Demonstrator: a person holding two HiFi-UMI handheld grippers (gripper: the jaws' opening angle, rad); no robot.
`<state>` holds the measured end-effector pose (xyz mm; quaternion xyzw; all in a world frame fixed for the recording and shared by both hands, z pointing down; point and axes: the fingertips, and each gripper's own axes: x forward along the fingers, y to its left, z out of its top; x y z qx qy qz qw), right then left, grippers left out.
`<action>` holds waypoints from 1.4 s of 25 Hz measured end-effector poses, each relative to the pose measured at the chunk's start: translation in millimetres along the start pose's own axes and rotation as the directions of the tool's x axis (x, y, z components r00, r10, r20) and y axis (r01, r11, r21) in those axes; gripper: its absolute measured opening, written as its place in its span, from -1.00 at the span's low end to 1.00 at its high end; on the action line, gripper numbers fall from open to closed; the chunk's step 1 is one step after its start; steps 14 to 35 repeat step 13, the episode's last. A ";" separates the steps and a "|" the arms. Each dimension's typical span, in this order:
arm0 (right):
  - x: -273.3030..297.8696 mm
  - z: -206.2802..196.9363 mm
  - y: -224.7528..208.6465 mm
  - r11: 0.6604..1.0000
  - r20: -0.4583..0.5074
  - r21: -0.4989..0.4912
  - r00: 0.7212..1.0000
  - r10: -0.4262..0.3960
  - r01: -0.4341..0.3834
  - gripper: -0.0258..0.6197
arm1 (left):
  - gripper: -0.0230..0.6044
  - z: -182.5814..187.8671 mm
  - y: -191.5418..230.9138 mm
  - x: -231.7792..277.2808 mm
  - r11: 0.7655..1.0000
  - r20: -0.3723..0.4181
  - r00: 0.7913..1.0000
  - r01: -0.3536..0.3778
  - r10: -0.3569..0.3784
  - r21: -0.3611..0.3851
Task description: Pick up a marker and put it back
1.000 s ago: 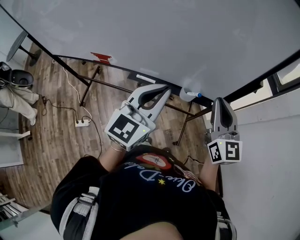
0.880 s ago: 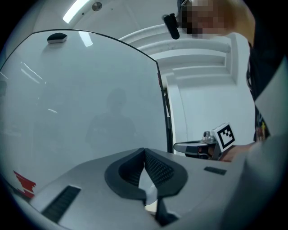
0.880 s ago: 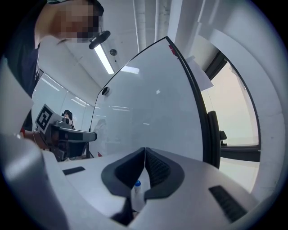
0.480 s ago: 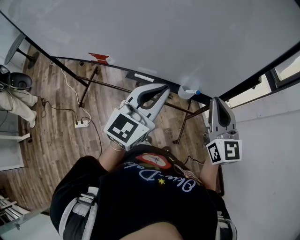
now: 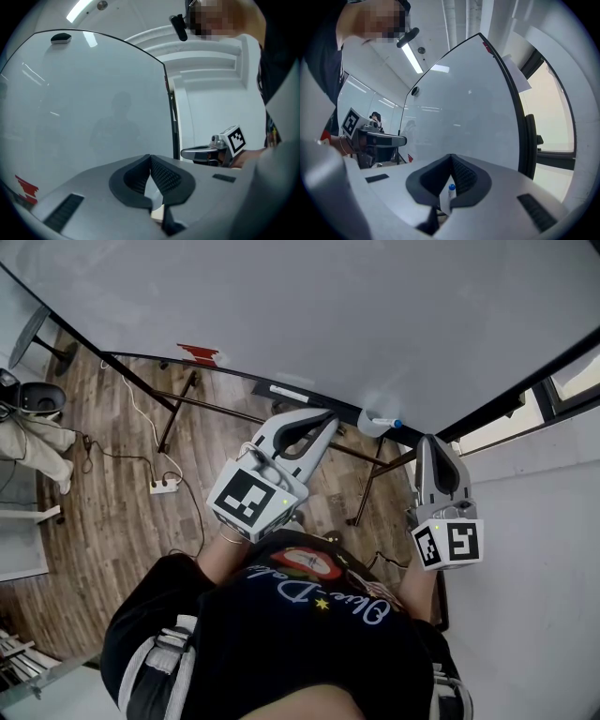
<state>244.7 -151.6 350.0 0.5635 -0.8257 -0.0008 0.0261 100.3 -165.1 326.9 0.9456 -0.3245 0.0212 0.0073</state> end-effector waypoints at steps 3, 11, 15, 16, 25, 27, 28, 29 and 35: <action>0.5 -0.3 0.2 1.000 0.002 0.003 1.000 -0.003 0.003 -0.92 | -0.92 -0.4 1.5 -0.4 1.000 0.001 1.000 -0.002 0.002 -0.003; 1.7 0.2 1.6 1.000 0.004 0.004 1.000 -0.001 0.001 -0.92 | -0.92 -0.1 2.3 -0.7 1.000 0.003 1.000 -0.002 0.002 -0.002; 2.0 0.3 1.6 1.000 0.003 0.003 1.000 -0.001 0.001 -0.92 | -0.92 0.1 2.6 -0.8 1.000 0.003 1.000 -0.002 0.002 -0.002; 2.0 0.3 1.6 1.000 0.003 0.003 1.000 -0.001 0.001 -0.92 | -0.92 0.1 2.6 -0.8 1.000 0.003 1.000 -0.002 0.002 -0.002; 2.0 0.3 1.6 1.000 0.003 0.003 1.000 -0.001 0.001 -0.92 | -0.92 0.1 2.6 -0.8 1.000 0.003 1.000 -0.002 0.002 -0.002; 2.0 0.3 1.6 1.000 0.003 0.003 1.000 -0.001 0.001 -0.92 | -0.92 0.1 2.6 -0.8 1.000 0.003 1.000 -0.002 0.002 -0.002; 2.0 0.3 1.6 1.000 0.003 0.003 1.000 -0.001 0.001 -0.92 | -0.92 0.1 2.6 -0.8 1.000 0.003 1.000 -0.002 0.002 -0.002; 2.0 0.3 1.6 1.000 0.003 0.003 1.000 -0.001 0.001 -0.92 | -0.92 0.1 2.6 -0.8 1.000 0.003 1.000 -0.002 0.002 -0.002; 2.0 0.3 1.6 1.000 0.003 0.003 1.000 -0.001 0.001 -0.92 | -0.92 0.1 2.6 -0.8 1.000 0.003 1.000 -0.002 0.002 -0.002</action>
